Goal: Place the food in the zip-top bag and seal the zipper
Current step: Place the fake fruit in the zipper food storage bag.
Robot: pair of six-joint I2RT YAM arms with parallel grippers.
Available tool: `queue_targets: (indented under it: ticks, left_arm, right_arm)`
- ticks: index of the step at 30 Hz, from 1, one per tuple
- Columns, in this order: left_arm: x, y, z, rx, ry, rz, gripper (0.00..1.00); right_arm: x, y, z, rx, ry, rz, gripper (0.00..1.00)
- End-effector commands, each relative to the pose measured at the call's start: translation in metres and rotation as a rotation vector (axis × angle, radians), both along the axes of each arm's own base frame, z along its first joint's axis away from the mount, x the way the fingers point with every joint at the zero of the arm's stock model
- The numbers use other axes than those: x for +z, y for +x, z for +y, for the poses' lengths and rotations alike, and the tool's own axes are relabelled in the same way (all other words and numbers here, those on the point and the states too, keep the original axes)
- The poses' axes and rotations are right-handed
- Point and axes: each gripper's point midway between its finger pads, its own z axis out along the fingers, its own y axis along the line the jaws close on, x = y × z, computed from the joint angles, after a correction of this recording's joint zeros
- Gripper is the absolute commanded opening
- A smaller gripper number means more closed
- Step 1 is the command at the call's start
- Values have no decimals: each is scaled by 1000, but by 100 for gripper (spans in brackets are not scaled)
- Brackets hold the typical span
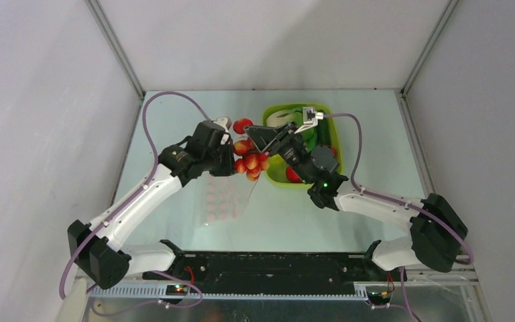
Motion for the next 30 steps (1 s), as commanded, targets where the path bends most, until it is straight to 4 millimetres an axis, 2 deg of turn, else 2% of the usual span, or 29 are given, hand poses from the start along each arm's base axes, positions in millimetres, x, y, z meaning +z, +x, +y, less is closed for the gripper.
queue_targets:
  ticks: [1,2,5,9,14,19,23,24,25,26,27,28,30]
  left_arm:
    - [32,8,2,39,-62,-102,0]
    - [34,9,3,44,-64,-116,0]
    - [42,12,9,67,-67,-144,0]
    - [47,11,6,47,-106,-135,0]
    - [51,11,9,60,-115,-150,0]
    - [54,11,8,52,-122,-156,0]
    - [56,9,5,29,-137,-156,0]
    - [56,9,4,25,-138,-157,0]
    - [57,9,4,21,-140,-157,0]
    - [56,8,3,17,-140,-155,0]
    - [57,7,1,7,-148,-153,0]
    - [56,7,0,1,-149,-152,0]
    - [57,6,-2,-14,-159,-151,0]
  right_arm:
    - [23,-19,-12,23,-21,-39,0]
    - [15,-19,-11,21,-58,-24,0]
    - [9,-25,-10,36,-96,-20,0]
    - [-3,-27,-5,38,-135,-2,0]
    - [-12,-28,-9,2,-201,-12,0]
    - [-28,-40,3,78,-298,-60,0]
    - [-40,-41,13,114,-346,-64,0]
    - [-51,-39,17,122,-381,-43,0]
    - [-51,-37,19,122,-391,-38,0]
    - [-64,-35,23,126,-424,-8,0]
    - [-65,-31,23,113,-430,1,0]
    - [-79,-24,23,85,-461,44,0]
    - [-90,-9,19,11,-490,107,0]
